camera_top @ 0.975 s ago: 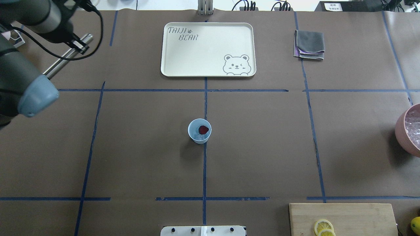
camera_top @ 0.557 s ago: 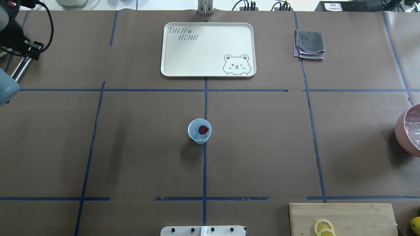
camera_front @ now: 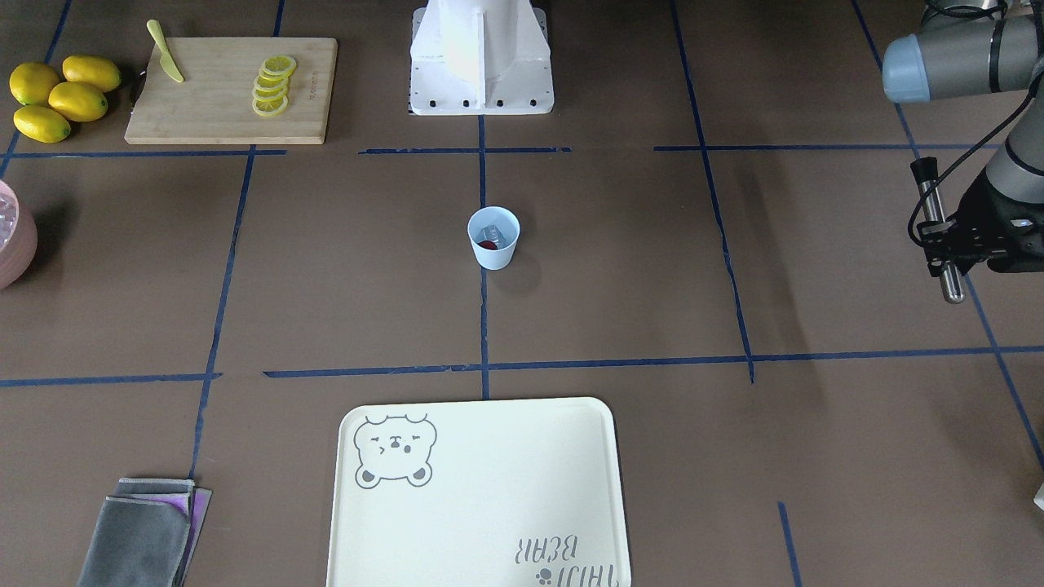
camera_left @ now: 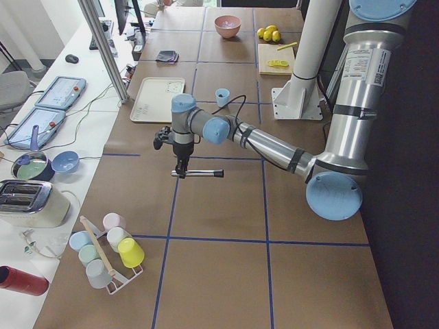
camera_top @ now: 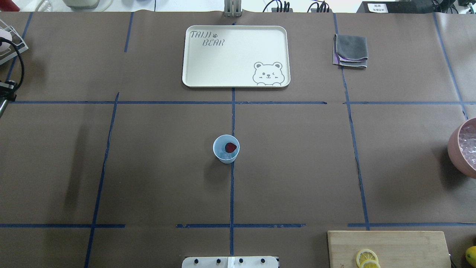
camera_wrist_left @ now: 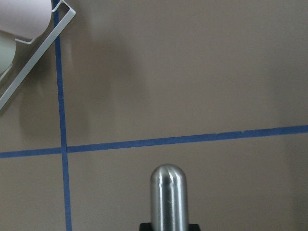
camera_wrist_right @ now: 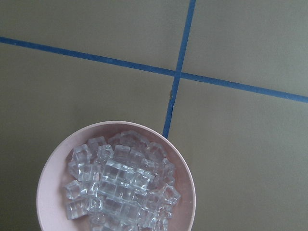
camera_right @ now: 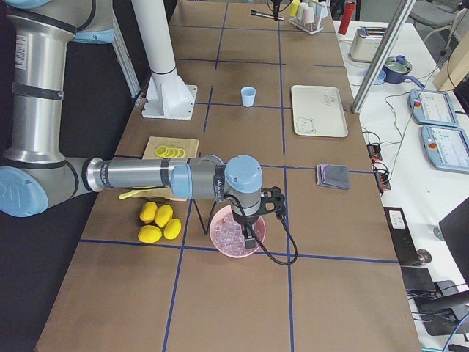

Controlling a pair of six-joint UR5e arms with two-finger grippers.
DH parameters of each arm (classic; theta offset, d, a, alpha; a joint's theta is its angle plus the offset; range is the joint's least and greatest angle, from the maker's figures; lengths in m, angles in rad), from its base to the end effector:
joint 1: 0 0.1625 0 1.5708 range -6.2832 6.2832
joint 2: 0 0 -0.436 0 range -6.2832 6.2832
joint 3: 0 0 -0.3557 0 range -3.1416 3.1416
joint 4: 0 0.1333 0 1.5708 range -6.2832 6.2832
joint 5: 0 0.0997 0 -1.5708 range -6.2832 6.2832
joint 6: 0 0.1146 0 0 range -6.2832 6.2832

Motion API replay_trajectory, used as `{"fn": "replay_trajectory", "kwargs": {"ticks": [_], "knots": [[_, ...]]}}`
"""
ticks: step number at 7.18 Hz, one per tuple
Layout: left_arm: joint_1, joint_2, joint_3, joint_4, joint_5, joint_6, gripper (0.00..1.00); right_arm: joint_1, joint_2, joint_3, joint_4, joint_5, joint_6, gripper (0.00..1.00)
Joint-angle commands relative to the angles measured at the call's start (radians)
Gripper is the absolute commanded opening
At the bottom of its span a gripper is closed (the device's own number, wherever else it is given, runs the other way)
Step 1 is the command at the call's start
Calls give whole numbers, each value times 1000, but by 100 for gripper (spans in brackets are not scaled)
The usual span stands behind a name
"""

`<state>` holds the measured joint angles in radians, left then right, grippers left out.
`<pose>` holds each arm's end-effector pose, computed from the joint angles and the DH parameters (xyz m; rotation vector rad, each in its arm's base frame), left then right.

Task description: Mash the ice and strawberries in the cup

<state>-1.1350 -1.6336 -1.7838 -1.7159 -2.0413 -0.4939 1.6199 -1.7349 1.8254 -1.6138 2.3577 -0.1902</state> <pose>0.1383 -0.4897 0.5533 0.1614 0.5993 0.0428 0.0711 -0.3834 0.6366 0.1387 -0.7765 -0.1524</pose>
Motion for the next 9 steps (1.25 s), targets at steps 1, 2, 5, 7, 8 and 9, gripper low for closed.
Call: {"fn": "replay_trajectory", "kwargs": {"ticks": [1,2,5,7,8,9], "knots": [[1,61,140,-251,-4,-29,5,0,0,0,0,0,0,100],[1,61,220,-342,-4,-32,5,0,0,0,0,0,0,100],[9,60,359,-537,-2,-161,5,0,2,2,0,0,0,100],[12,71,394,-571,0,-152,5,0,2,2,0,0,0,100],[15,69,424,-631,1,-147,5,0,2,2,0,-2,0,100],[29,69,438,-666,0,-147,5,0,2,2,0,-2,0,100]]}}
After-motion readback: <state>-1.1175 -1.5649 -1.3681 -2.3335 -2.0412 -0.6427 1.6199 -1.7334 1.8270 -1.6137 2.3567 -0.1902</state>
